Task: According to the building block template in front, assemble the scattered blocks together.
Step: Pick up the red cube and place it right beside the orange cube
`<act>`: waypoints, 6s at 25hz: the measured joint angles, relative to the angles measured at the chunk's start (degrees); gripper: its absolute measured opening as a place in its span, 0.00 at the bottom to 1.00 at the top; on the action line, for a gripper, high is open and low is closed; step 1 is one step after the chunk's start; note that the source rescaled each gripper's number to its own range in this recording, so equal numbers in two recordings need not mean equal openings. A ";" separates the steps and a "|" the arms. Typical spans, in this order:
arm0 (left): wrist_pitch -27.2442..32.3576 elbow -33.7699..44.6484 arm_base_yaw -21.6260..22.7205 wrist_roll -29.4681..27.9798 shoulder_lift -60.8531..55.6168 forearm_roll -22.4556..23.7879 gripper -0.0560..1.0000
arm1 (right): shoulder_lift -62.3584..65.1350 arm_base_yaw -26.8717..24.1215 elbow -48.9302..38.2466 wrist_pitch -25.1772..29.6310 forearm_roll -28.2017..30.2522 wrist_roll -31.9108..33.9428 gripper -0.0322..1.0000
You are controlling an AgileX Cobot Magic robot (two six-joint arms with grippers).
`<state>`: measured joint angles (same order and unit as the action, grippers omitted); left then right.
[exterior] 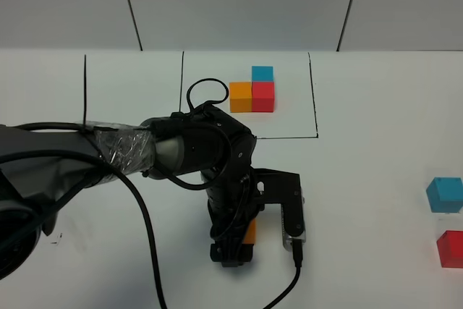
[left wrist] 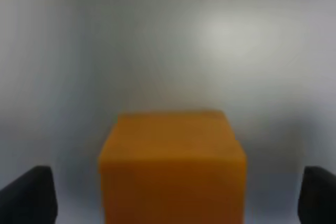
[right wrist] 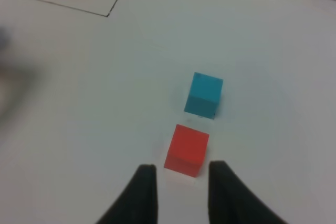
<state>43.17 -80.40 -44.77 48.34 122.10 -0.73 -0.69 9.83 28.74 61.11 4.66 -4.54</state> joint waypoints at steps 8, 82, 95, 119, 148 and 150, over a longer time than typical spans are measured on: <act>3.86 -1.06 -0.11 -0.21 -16.56 4.68 0.97 | 0.00 0.00 0.00 0.00 0.00 0.00 0.03; 19.24 51.18 47.38 -57.81 -122.46 5.51 0.60 | 0.00 0.00 0.00 -0.02 0.00 0.00 0.03; 19.13 51.18 47.38 -57.89 -122.46 5.51 0.60 | 0.00 0.00 0.00 -0.02 0.00 0.00 0.03; 19.11 51.18 47.38 -57.94 -122.46 5.51 0.60 | -19.92 -1.94 2.35 -5.42 -0.08 14.38 0.62; 18.97 51.18 47.38 -57.94 -122.46 5.51 0.60 | -77.59 -6.49 11.56 -17.79 5.08 19.26 0.80; 18.97 51.18 47.38 -57.94 -122.46 5.51 0.60 | -79.27 -6.49 11.57 -19.12 5.08 19.15 0.80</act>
<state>62.14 -29.23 2.61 -9.60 -0.35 4.78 -79.95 3.34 40.31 41.99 9.74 14.61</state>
